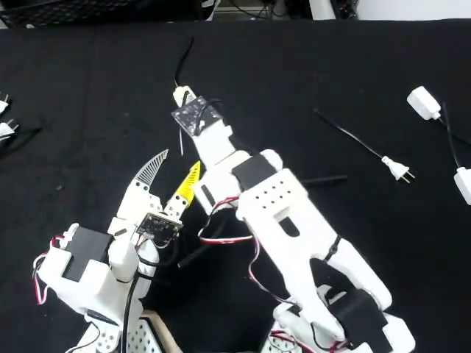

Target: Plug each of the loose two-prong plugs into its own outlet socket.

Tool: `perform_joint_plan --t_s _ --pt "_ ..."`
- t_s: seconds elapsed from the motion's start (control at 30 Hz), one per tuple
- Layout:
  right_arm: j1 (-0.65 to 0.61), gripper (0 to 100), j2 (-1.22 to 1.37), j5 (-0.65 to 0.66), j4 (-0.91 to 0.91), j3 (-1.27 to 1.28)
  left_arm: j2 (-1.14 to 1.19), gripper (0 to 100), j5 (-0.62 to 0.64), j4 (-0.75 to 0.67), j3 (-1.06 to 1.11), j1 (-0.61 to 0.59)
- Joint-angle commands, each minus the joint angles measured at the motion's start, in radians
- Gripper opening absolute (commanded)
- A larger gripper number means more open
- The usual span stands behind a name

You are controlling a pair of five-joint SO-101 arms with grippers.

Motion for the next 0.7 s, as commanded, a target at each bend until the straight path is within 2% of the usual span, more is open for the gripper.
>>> perform_joint_plan --t_s 0.0,0.17,0.3,0.43,0.67 --pt "-0.006 1.2 0.005 -0.020 -0.006 -0.047 0.002 24 -0.003 0.000 0.019 0.007" --pt "0.138 1.2 -0.001 -0.069 -0.015 -0.045 0.002 24 -0.003 0.000 0.016 0.002" --pt "0.216 1.2 -0.001 -0.028 -0.044 -0.091 0.002 24 -0.003 0.000 0.016 0.005" --pt "0.212 1.2 -0.001 -0.018 -0.046 -0.151 0.002 24 -0.003 0.000 0.019 0.008" --pt "0.094 1.2 0.001 -0.017 -0.044 -0.242 0.002 24 -0.005 0.000 0.021 0.042"
